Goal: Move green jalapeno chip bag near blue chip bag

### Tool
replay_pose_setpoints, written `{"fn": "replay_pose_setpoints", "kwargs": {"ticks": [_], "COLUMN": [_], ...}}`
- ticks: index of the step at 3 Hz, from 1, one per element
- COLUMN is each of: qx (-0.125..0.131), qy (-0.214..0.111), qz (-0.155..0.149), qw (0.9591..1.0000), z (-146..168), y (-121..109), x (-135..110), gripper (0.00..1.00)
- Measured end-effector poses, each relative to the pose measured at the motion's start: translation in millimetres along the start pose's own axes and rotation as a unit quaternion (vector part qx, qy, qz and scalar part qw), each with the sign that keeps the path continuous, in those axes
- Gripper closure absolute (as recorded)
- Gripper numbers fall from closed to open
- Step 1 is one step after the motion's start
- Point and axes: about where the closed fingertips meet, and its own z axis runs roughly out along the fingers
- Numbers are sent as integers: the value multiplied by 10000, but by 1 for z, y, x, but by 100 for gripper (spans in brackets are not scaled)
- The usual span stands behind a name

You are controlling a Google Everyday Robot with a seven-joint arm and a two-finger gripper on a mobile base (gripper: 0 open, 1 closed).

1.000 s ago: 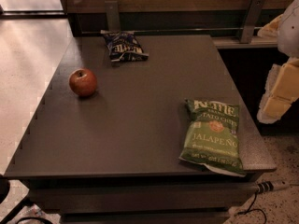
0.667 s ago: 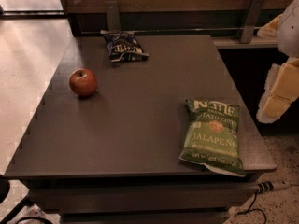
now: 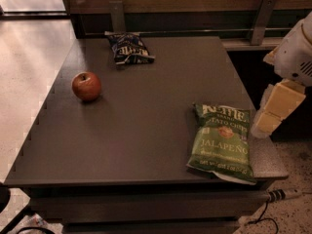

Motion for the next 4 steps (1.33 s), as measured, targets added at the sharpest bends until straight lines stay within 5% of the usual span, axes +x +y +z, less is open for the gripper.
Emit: {"fn": "replay_pose_setpoints", "kwargs": {"ticks": [2, 4], "qx": [-360, -564], "qy": [-154, -533], "qz": [847, 993], "qw": [9956, 9920], "z": [49, 84], "y": [16, 43], "x": [3, -34], "gripper": [0, 0]}}
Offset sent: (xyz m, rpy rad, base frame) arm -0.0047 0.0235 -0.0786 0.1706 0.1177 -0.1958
